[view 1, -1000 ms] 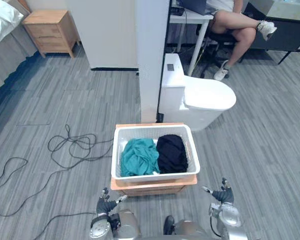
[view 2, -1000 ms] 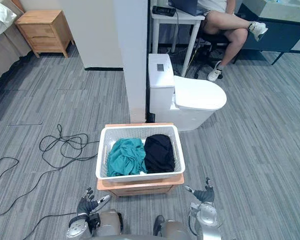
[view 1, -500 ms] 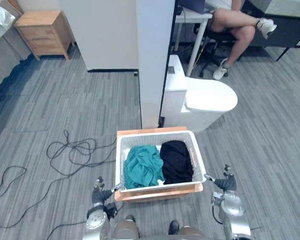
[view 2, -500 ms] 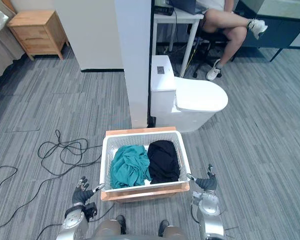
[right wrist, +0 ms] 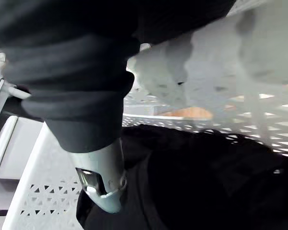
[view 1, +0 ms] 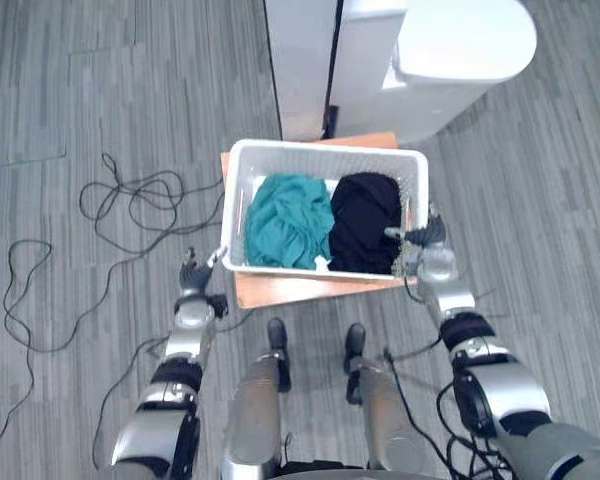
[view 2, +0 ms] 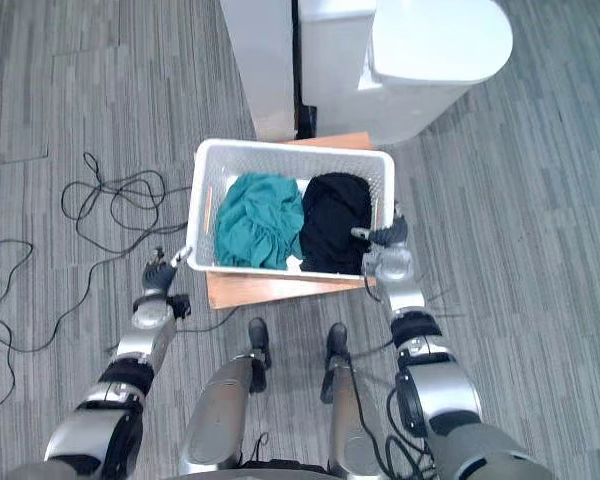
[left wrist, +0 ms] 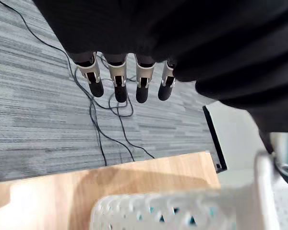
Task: Pick up the laundry basket with both hands and put the clothes into the washing machine.
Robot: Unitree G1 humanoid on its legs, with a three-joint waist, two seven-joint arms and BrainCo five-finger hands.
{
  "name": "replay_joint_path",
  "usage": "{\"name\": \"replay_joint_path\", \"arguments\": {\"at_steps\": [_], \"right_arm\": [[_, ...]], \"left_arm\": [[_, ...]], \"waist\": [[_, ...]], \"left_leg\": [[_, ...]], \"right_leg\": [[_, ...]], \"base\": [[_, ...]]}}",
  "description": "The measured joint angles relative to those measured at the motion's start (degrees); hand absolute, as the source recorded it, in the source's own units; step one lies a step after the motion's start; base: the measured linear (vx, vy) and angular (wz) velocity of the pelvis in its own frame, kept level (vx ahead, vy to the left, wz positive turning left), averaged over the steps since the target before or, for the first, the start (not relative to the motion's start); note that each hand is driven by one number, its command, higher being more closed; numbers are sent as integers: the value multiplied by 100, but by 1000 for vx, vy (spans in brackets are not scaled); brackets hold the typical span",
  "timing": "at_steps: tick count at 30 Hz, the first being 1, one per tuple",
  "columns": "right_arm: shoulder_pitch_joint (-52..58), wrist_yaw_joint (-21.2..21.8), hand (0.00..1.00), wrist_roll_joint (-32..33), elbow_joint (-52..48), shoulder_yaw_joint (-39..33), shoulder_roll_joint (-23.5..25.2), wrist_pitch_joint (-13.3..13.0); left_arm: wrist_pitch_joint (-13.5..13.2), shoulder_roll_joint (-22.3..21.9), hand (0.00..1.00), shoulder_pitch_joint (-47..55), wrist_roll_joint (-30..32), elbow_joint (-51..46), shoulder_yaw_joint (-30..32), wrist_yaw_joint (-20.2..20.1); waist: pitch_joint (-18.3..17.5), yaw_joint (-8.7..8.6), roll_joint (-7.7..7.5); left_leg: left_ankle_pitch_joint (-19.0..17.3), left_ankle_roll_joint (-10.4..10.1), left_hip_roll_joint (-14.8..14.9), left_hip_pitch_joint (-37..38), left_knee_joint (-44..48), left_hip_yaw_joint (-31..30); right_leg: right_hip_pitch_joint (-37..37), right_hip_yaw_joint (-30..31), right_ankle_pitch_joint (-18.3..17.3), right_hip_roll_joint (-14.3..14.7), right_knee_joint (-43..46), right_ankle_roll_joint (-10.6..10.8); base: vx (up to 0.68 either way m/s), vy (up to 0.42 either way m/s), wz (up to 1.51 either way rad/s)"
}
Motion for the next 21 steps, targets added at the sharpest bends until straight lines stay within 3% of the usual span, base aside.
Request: {"name": "replay_joint_path", "arguments": {"at_steps": [8, 16, 21], "right_arm": [[68, -3, 100, 249, 0, 237, -122, 63], [497, 46, 100, 361, -135, 382, -155, 54], [1340, 186, 100, 360, -872, 412, -81, 55]], "left_arm": [[21, 231, 100, -48, 220, -42, -161, -10], [137, 608, 100, -30, 739, -150, -733, -203], [184, 764, 100, 593, 788, -968, -824, -392]], "waist": [[3, -9, 5], [2, -17, 5], [2, -45, 4]], "left_leg": [[5, -3, 19, -2, -59, 24], [193, -4, -104, 428, -487, 46], [378, -56, -170, 826, -929, 68]], "right_leg": [[-50, 11, -11, 13, 6, -17], [232, 17, -11, 0, -109, -17], [501, 23, 22, 11, -285, -54]], "base": [[6, -2, -1], [20, -2, 2], [17, -5, -1]]}}
